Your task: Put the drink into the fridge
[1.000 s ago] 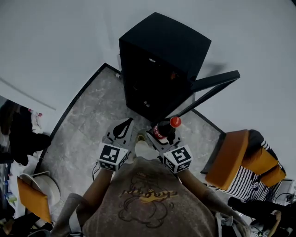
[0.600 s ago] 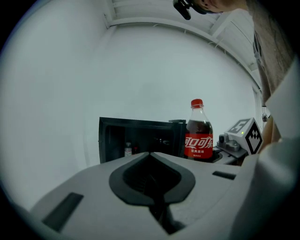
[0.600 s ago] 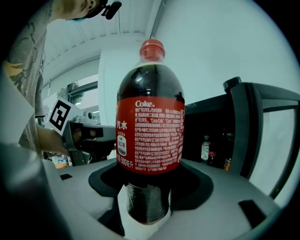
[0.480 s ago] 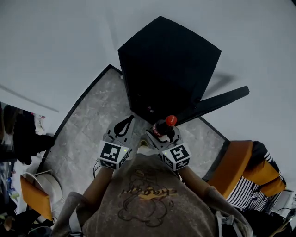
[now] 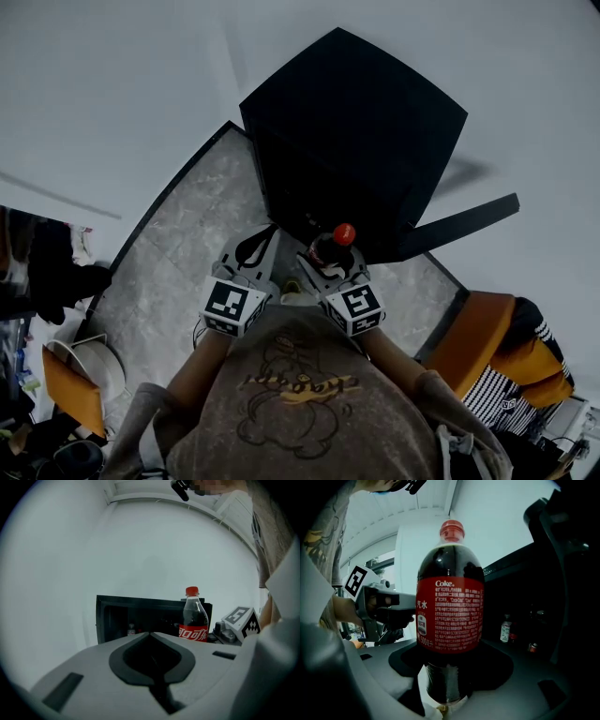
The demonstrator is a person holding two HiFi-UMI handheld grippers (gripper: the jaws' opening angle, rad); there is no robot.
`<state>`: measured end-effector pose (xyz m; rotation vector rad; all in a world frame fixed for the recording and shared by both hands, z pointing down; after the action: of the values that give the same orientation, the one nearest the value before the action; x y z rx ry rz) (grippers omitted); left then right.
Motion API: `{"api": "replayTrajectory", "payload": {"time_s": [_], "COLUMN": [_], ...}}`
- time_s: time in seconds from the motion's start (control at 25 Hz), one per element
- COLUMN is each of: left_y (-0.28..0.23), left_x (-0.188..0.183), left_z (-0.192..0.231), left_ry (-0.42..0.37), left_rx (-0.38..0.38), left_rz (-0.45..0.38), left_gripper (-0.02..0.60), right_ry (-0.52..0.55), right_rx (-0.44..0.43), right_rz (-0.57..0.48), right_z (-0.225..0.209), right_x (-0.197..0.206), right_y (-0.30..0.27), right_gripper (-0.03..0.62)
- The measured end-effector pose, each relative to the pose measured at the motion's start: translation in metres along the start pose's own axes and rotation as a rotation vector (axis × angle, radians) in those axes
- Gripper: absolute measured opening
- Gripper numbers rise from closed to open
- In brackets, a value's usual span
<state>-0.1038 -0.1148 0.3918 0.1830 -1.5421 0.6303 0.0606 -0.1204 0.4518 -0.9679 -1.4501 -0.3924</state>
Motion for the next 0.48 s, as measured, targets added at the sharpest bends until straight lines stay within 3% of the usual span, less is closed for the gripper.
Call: {"api": "replayTrajectory", "payload": {"time_s": [0.48], "left_y": [-0.023], "left_x": [-0.002], "left_z": [0.03], "left_ry": [-0.02], "left_rx": [0.072], "left_rz": [0.025], "left_gripper": [0.005], "right_ry": [-0.019], "right_rx": [0.092], "right_rz": [0.002], "right_z": [-0.021], "right_x": [0.005], "right_y": [-0.041], "right_gripper": [0.293]}}
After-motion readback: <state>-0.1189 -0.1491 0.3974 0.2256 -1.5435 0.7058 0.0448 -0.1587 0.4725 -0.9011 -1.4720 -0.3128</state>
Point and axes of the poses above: the fingertips, and each gripper's own axes: y backward along the fingers, z to its left, x out of its underside, the point moved 8 cm from there along y, backward along the fingers, and after that the axes turned 1 degree about -x, right-handed, at the moved point
